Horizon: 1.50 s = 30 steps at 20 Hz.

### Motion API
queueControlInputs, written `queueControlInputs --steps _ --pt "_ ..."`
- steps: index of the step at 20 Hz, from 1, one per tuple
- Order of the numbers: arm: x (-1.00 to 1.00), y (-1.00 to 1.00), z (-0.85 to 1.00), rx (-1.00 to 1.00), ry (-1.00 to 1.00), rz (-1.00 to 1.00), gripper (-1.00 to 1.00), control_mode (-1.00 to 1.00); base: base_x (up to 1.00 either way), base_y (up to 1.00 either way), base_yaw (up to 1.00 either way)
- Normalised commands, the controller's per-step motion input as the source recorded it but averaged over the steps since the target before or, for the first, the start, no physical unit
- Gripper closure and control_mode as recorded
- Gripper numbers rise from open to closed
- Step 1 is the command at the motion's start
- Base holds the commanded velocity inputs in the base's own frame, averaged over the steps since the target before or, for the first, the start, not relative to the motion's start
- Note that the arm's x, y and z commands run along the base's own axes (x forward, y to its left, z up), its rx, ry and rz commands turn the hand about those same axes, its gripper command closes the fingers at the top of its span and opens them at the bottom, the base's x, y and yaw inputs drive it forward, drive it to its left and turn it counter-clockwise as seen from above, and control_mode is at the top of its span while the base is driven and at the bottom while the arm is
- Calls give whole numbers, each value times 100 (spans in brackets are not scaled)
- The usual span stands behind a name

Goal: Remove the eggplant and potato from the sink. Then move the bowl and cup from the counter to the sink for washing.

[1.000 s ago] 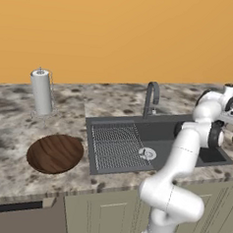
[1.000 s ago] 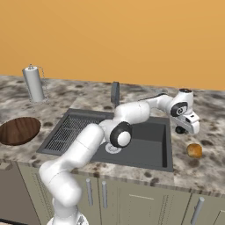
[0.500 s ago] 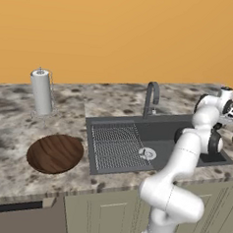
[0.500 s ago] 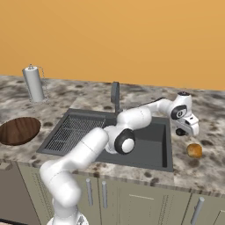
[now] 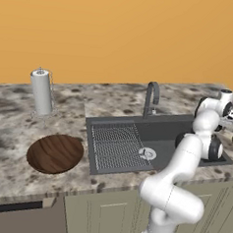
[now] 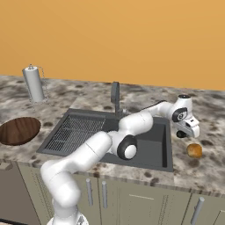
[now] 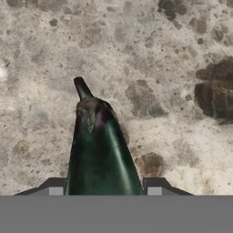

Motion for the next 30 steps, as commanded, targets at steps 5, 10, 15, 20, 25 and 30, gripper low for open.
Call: queueControlInputs --steps 5,10,15,20,25,30 --pt "3 -5 -21 0 6 0 100 -100 0 0 0" --pt "-1 -3 -17 0 12 0 -100 -100 0 0 0" --pt "-6 -1 -3 0 9 0 -100 -100 0 0 0" --pt "-15 -5 11 0 3 0 -100 -100 0 0 0" --pt "-16 -7 30 1 0 0 -100 -100 0 0 0" --pt "-18 -3 41 2 0 0 -100 -100 0 0 0"
